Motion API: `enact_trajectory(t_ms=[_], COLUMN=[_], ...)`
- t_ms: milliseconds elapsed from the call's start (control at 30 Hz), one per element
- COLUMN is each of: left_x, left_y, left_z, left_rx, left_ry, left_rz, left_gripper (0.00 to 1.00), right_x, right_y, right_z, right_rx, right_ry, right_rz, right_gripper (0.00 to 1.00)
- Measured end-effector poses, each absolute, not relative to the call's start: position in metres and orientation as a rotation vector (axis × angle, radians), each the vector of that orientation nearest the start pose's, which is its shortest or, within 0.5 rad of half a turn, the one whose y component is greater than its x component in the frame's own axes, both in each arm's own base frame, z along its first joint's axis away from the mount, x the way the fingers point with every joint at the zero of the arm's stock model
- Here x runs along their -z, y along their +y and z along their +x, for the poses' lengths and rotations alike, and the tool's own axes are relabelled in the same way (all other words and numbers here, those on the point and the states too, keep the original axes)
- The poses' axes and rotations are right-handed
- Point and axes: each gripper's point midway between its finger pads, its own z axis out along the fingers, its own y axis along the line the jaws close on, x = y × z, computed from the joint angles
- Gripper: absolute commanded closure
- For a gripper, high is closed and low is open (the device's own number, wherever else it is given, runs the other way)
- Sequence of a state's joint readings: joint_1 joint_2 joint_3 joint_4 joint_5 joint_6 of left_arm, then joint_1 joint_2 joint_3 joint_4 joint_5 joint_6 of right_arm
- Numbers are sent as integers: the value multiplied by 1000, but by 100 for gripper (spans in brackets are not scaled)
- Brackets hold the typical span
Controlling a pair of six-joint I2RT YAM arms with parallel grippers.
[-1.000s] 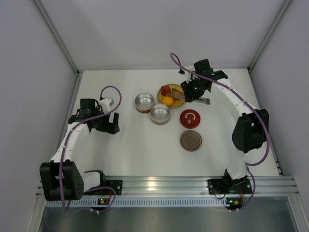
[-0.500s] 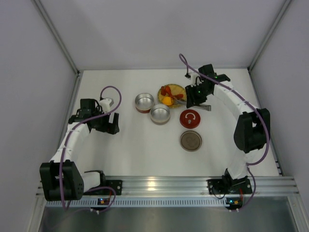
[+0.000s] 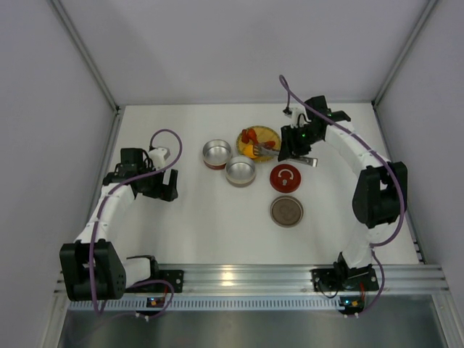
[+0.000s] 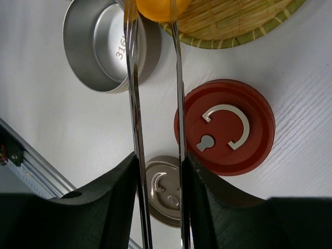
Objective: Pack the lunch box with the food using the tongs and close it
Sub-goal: Pick up the fake food from the plate.
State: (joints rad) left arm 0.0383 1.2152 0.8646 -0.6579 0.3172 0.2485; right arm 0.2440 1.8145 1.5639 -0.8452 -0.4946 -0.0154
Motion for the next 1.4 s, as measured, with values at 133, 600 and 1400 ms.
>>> enact_trajectory(t_ms=[133,600,1400], left_x=[-104,-102,-97], left_y=[-33,-33,-31], left_z=[276,278,282], left_rx=[286,286,276], left_ry=[2506,2512,2525], left_rz=[378,364,349], left_gripper=[2,2,2], right_x=[-141,-135,-119], right_y=[176,170,182], right_z=[373,377,385], right_rx=[-763,-783,-886], right_ry=[2611,2630,2665], right_rz=[-460,-403,-371], right_gripper=[61,60,61])
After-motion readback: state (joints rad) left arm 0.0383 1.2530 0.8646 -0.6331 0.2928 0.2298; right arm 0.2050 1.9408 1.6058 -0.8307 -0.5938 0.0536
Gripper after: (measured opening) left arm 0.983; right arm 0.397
